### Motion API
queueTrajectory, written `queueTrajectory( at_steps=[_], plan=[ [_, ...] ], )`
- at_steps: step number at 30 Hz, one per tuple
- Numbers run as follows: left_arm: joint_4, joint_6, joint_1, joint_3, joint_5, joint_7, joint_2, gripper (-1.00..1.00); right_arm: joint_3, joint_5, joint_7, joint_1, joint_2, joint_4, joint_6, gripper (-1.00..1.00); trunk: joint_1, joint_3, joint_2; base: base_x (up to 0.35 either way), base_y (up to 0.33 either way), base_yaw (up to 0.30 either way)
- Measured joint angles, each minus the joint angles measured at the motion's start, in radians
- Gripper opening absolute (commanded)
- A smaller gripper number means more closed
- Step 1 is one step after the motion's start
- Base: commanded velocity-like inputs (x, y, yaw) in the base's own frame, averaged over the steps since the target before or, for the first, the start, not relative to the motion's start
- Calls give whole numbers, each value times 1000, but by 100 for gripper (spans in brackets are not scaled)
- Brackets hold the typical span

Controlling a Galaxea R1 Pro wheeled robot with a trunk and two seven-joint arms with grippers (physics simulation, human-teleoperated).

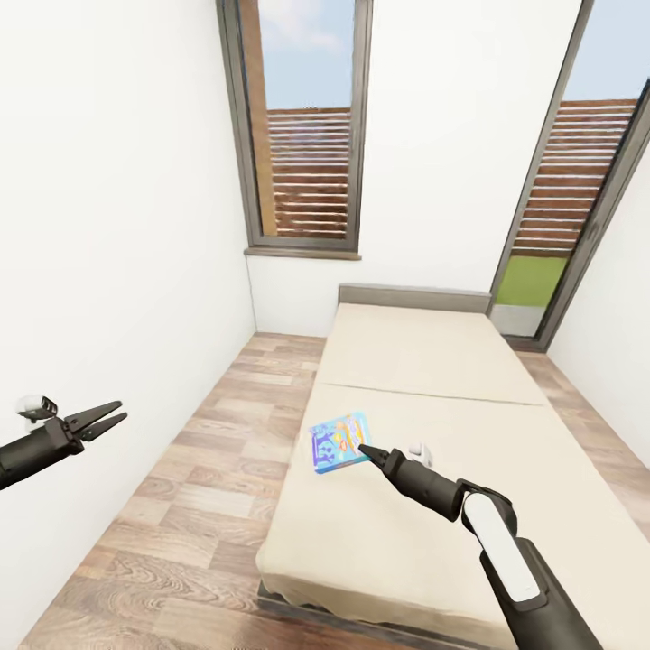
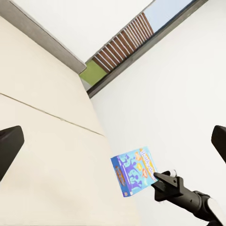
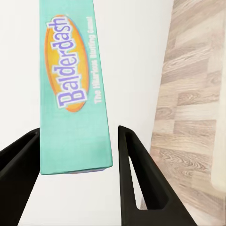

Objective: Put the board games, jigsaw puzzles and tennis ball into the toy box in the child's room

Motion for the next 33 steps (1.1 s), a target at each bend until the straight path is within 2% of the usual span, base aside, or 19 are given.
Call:
queueTrajectory(
  at_steps=[2, 6, 10, 16, 19, 25, 27, 30, 33],
  plan=[
    [0, 1, 0, -8, -1, 0, 0, 100, -1, 4, 1, 0, 0, 0, 0, -100, -8, 7, 14, 0, 0, 272],
    [0, 3, 0, -48, -2, 2, 0, 100, -1, 7, 2, 0, 0, 0, -1, -100, -23, 22, 42, 0, 0, 272],
    [0, 5, 0, -76, -4, 3, 1, 100, 0, 11, 3, 0, -3, 6, -37, -100, -38, 37, 70, 0, 0, 272],
    [2, 13, -2, -80, -19, 21, 4, 100, -1, 10, 9, 0, -14, 16, -59, -100, -58, 57, 105, 0, 0, 243],
    [4, 19, -5, -78, -21, 24, 11, 100, -5, 10, 14, 0, -15, 34, -59, -100, -58, 57, 105, 0, 0, 50],
    [4, 45, -8, -79, -26, 25, 28, 100, -5, 7, 15, 0, -15, 55, -59, -100, -81, 76, 147, 0, 0, 8],
    [3, 57, -9, -80, -49, 26, 30, 100, -4, 6, 15, 0, -15, 54, -59, -100, -88, 82, 161, 0, 0, 0],
    [2, 63, -10, -97, -113, 25, 28, 100, -2, 4, 15, 0, -14, 41, -61, -100, -100, 92, 182, 0, 0, 0],
    [2, 62, -11, -120, -136, 26, 23, 100, 1, 3, 13, 0, -10, 4, -62, -100, -111, 101, 203, -6, 0, 0]
  ],
)
